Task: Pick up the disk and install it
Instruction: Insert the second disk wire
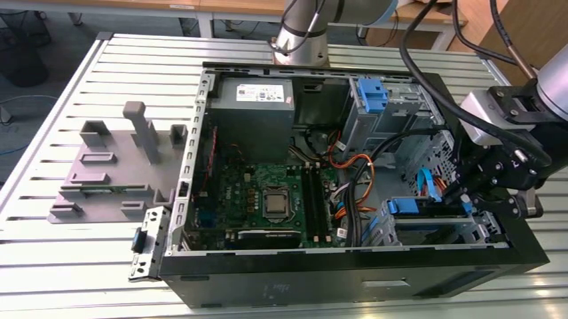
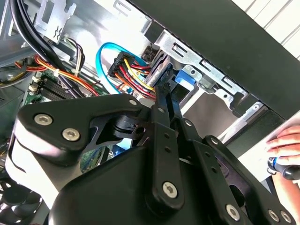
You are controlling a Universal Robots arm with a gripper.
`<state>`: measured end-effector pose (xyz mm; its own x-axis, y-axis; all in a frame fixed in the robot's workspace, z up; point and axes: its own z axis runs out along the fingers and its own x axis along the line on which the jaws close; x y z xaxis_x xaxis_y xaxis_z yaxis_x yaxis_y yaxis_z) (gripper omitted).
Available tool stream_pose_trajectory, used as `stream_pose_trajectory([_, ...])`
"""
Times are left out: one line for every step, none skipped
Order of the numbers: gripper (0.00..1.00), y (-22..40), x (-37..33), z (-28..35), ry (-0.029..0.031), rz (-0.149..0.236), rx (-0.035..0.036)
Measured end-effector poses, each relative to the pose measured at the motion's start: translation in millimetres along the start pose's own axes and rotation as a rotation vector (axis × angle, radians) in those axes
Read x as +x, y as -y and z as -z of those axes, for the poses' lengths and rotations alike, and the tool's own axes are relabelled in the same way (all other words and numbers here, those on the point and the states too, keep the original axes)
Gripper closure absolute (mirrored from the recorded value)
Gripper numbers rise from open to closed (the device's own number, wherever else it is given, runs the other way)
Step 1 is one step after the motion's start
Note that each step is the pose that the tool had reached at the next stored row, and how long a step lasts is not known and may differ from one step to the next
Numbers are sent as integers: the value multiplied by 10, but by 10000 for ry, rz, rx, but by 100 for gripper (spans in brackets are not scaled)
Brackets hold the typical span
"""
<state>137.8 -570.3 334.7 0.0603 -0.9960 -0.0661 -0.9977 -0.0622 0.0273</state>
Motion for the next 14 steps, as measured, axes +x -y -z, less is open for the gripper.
stream_pose_trajectory([84,0,0,0,1,-24,2])
stream_pose_trajectory([84,0,0,2,1,-50,3])
stream_pose_trajectory([84,0,0,4,0,-70,5])
stream_pose_trajectory([84,0,0,8,0,-85,6])
stream_pose_trajectory([84,0,-1,11,1,-95,7])
stream_pose_trajectory([84,0,-1,13,2,-107,7])
stream_pose_trajectory([84,0,-1,13,3,-124,8])
stream_pose_trajectory([84,0,-1,13,4,-146,10])
stream_pose_trajectory([84,0,2,15,3,-180,12])
stream_pose_trajectory([84,0,7,16,2,-222,15])
stream_pose_trajectory([84,0,13,16,4,-260,17])
stream_pose_trajectory([84,0,17,16,5,-288,19])
stream_pose_trajectory([84,0,17,16,6,-302,20])
stream_pose_trajectory([84,0,17,15,7,-308,21])
